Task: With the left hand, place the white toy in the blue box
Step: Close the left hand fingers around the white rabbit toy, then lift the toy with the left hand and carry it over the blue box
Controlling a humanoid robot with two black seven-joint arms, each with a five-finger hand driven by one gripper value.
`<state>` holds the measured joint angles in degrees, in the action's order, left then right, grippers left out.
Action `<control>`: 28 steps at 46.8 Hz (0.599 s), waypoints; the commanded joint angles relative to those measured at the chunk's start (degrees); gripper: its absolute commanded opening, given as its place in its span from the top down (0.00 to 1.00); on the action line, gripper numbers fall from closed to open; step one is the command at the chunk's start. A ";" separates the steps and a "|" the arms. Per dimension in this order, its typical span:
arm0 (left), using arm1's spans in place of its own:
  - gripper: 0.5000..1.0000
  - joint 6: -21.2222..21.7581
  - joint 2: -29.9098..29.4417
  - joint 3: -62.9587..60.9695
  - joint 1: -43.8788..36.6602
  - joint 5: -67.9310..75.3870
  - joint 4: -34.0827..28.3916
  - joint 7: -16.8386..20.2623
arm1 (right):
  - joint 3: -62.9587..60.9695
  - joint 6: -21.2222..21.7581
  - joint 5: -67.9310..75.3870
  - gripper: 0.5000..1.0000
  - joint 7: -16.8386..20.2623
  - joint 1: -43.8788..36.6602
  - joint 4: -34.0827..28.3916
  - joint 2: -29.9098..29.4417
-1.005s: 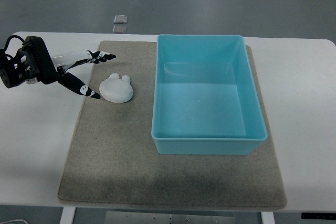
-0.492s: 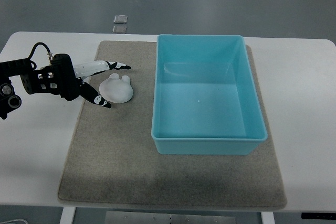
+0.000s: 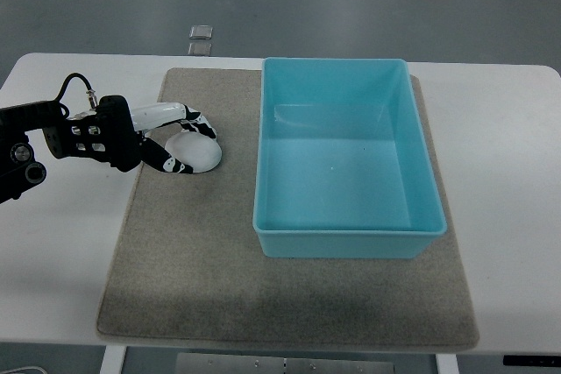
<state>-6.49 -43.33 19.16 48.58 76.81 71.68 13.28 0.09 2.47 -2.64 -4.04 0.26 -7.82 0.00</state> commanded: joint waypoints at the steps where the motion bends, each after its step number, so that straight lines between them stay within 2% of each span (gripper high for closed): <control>1: 1.00 -0.01 0.00 -0.08 0.28 2.45 -0.49 -0.01 | 0.00 -0.01 0.00 0.13 0.00 0.00 0.00 0.00; 7: 1.00 0.08 0.00 0.09 1.16 6.68 -1.72 -0.01 | 0.00 -0.01 0.00 0.13 0.00 0.00 0.00 0.00; 28: 1.00 0.08 -1.67 2.20 6.08 5.63 -2.60 0.25 | 0.00 -0.01 0.00 0.13 0.00 0.00 0.00 0.00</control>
<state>-6.41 -44.94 20.71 54.25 82.51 69.06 13.36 0.09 2.47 -2.64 -4.04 0.26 -7.82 0.00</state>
